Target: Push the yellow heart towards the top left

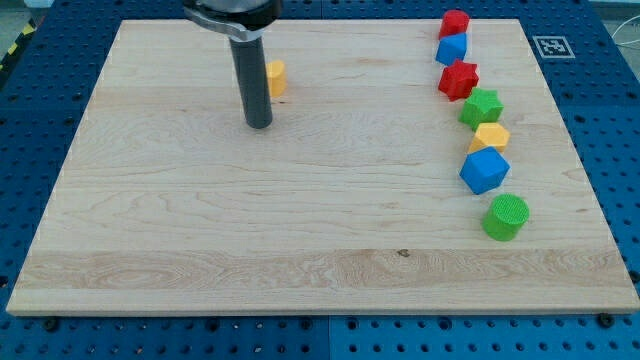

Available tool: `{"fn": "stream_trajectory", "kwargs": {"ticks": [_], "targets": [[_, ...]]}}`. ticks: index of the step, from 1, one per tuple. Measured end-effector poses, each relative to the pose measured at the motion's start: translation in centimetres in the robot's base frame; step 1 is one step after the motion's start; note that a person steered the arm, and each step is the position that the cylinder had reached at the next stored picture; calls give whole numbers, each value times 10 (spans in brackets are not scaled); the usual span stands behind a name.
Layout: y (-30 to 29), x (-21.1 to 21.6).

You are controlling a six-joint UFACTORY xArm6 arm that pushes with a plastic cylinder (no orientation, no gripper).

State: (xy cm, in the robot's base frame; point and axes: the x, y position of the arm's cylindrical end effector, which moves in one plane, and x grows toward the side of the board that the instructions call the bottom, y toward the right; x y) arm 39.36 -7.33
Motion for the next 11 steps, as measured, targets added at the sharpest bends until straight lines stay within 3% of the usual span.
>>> {"fn": "stream_trajectory", "kwargs": {"ticks": [2,3,5,6,7,9,10,11], "targets": [[-6,-14],[8,-45],[35,-45],[34,-67],[25,-80],[-48,-104],[-51,-126],[-74,-124]]}}
